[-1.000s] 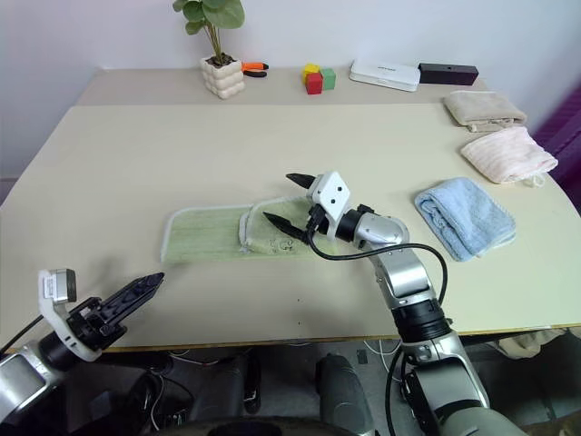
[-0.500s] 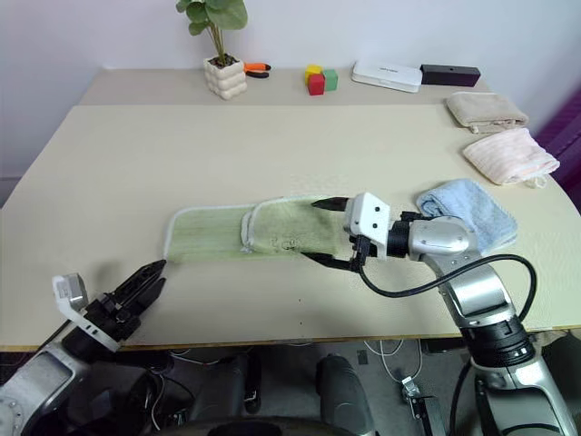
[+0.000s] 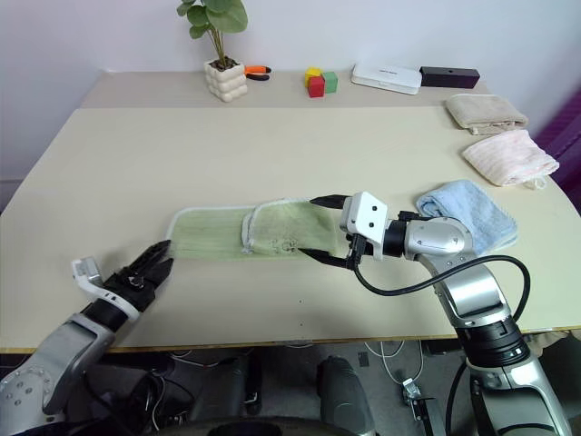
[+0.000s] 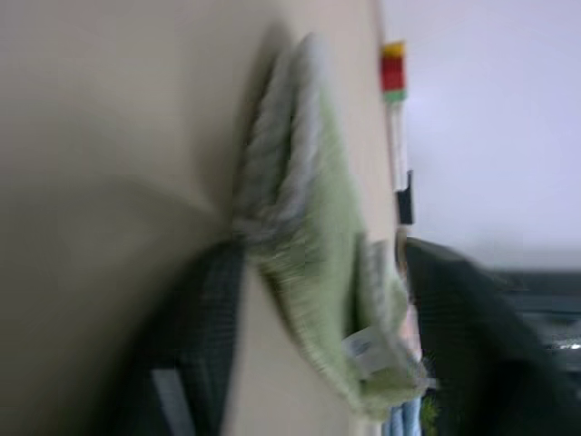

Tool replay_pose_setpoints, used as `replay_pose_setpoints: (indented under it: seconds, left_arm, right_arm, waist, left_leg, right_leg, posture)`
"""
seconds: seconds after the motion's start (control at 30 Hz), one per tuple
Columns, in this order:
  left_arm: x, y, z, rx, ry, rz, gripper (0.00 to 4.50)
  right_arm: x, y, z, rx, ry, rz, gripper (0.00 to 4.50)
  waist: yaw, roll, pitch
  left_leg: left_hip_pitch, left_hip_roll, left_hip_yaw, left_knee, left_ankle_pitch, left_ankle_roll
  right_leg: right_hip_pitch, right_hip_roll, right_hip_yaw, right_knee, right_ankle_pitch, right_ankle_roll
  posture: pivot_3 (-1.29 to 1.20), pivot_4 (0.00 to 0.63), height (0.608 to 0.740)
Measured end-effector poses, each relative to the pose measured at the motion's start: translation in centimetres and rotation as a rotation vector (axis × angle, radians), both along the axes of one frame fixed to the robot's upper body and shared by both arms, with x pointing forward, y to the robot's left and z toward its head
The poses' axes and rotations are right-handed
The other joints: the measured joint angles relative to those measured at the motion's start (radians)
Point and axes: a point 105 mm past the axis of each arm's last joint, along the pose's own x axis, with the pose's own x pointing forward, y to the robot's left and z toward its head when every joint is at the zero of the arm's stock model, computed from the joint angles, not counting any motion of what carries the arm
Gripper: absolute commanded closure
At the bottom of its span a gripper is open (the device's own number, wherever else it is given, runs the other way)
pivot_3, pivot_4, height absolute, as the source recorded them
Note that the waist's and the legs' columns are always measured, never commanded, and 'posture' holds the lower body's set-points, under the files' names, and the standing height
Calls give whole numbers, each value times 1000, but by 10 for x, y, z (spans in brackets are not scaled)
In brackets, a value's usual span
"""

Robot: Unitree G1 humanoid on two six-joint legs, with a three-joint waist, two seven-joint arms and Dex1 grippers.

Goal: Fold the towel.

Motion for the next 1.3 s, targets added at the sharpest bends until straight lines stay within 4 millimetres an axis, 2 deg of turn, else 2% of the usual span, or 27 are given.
replay_pose_setpoints:
  seconds: [0.07,0.1,0.33,0.43,0.57,0.67,0.83,0.93,1.13,1.3]
  left_arm:
    - [5,-2,7,2,-23,-6,4355]
    - [7,-2,10,1,-34,-7,4467]
    - [11,-1,13,-2,-42,6,4467]
    - [7,-9,24,65,-126,-70,4467]
    - [6,-19,50,146,-278,-158,4467]
    - [11,-21,61,150,-336,-161,4467]
    - [12,-27,54,204,-349,-187,4467]
    - [19,-40,67,216,-426,-232,4467]
    - [18,-88,92,318,-634,-487,4467]
    - [21,-109,95,354,-731,-618,4467]
  right_arm:
    - [0,0,0,2,-2,-4,0]
    - [1,0,0,2,-4,-8,0]
    - [3,-2,-1,-8,-12,-24,0]
    - [5,-9,-5,4,19,-51,0]
    - [6,-34,-8,23,138,-103,0]
    - [5,-54,-6,14,197,-138,0]
    - [5,-54,-7,41,232,-148,0]
    - [5,-56,-6,79,279,-160,0]
    - [-3,-67,-2,124,412,-150,0]
    - [-6,-68,5,158,417,-132,0]
  waist:
    - [3,1,-1]
    - [3,2,-1]
    - [1,2,-1]
    - [0,0,0]
    - [3,1,0]
    - [-2,1,0]
    - [-7,1,1]
    - [6,0,2]
    - [1,0,2]
    - [-2,1,2]
  left_leg:
    - [0,0,0,0,0,0]
    - [1,0,0,0,0,0]
    - [2,0,0,-1,0,0]
    - [1,0,0,-1,0,0]
    - [0,0,0,-3,0,0]
    - [0,0,0,-5,0,0]
    - [-1,1,0,-7,0,0]
    - [-2,0,1,-5,0,0]
    - [-2,0,2,-5,-1,3]
    - [-2,0,3,-5,-1,3]
  right_leg:
    - [1,0,0,0,0,0]
    - [1,0,0,0,0,0]
    - [2,0,0,0,0,0]
    - [1,0,0,-2,0,0]
    - [1,-1,0,-5,1,-2]
    - [2,-1,0,-9,2,-3]
    - [1,2,-1,-11,2,-3]
    - [1,2,-1,-11,2,-3]
    - [3,1,1,-15,3,-4]
    - [2,3,0,-14,3,-4]
  posture:
    - [0,150,735]
    - [0,150,735]
    - [0,150,735]
    - [0,150,735]
    - [0,150,735]
    - [0,150,735]
    - [0,150,735]
    - [0,150,735]
    - [0,150,735]
    - [0,150,735]
